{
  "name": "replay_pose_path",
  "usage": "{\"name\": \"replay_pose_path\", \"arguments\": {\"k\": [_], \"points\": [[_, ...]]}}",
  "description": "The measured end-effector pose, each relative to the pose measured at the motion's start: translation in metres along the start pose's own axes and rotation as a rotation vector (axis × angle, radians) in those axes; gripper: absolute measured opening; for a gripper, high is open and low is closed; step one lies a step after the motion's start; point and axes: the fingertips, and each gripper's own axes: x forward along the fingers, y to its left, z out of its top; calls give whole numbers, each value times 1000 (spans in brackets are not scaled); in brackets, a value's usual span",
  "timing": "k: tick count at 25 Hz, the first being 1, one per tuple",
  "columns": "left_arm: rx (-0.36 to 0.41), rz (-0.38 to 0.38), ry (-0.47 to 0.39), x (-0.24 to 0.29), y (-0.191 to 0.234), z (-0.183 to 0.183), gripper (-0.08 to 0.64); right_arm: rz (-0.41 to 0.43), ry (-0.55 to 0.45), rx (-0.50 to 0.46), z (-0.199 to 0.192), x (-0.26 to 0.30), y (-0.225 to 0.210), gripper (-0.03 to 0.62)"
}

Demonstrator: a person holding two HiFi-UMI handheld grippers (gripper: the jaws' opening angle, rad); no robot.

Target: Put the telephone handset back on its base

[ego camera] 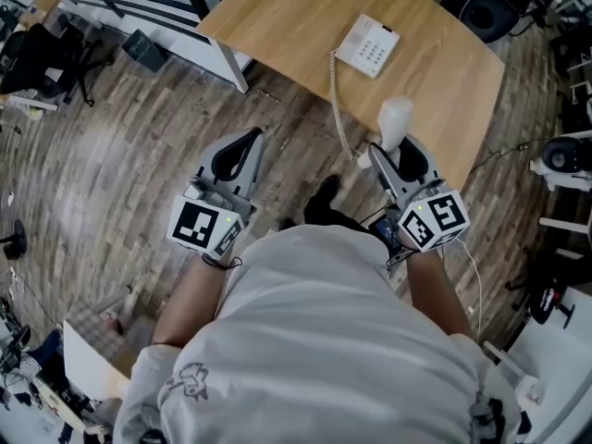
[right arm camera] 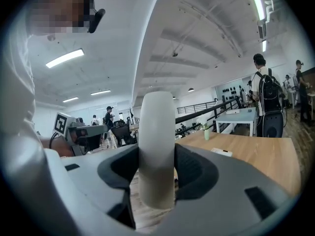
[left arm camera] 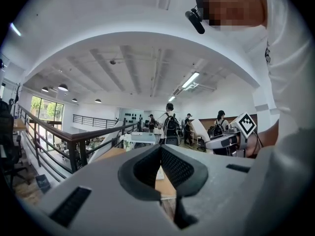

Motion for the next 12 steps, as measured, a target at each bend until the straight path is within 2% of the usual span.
{"name": "replay_pose_path", "arguments": {"k": [6, 12], "points": [[-4, -11, 14, 73, 14, 1, 6, 7, 18, 31, 8, 27, -58, 225], [8, -38, 46, 145, 6, 6, 6, 20, 20, 76, 12, 36, -113, 225]]}}
